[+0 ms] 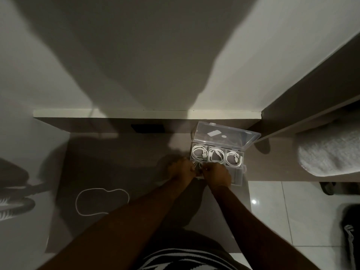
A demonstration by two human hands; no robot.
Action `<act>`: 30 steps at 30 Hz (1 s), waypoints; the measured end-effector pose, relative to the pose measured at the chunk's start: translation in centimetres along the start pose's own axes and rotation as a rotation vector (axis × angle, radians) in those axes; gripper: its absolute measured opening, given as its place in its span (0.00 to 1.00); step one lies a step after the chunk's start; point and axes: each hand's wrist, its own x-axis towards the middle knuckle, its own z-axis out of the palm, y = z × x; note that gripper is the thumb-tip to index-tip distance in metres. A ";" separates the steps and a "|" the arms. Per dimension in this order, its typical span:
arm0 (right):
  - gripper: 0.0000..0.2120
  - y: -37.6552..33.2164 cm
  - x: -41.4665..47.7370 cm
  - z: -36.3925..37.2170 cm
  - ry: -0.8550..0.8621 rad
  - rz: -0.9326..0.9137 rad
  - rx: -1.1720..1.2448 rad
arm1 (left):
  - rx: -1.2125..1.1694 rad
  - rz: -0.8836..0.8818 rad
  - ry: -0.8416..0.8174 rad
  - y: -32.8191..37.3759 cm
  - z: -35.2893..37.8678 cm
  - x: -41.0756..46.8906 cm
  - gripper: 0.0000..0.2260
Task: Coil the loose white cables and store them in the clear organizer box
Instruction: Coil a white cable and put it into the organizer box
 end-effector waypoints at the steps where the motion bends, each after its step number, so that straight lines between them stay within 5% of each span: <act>1: 0.13 -0.2 0.2 0.1 0.012 0.018 -0.011 | -0.048 0.051 0.022 -0.7 0.2 -0.1 0.10; 5: 0.14 -0.6 0.2 0.7 0.046 0.019 -0.078 | -0.305 0.251 0.095 -3.1 1.0 -1.4 0.15; 10: 0.16 0.0 -0.7 0.9 0.080 -0.113 -0.127 | 0.095 0.404 0.170 -4.0 1.5 -0.9 0.22; 13: 0.17 0.8 -1.1 0.8 0.089 -0.214 -0.218 | 0.269 0.406 0.101 -3.6 1.7 -0.8 0.24; 22: 0.21 0.7 -0.2 0.4 0.109 -0.167 -0.317 | 0.199 0.278 0.100 -1.8 2.0 -0.7 0.18; 30: 0.15 2.4 0.9 -0.8 0.226 -0.298 -0.255 | 0.169 0.371 0.123 -2.4 1.8 -0.8 0.23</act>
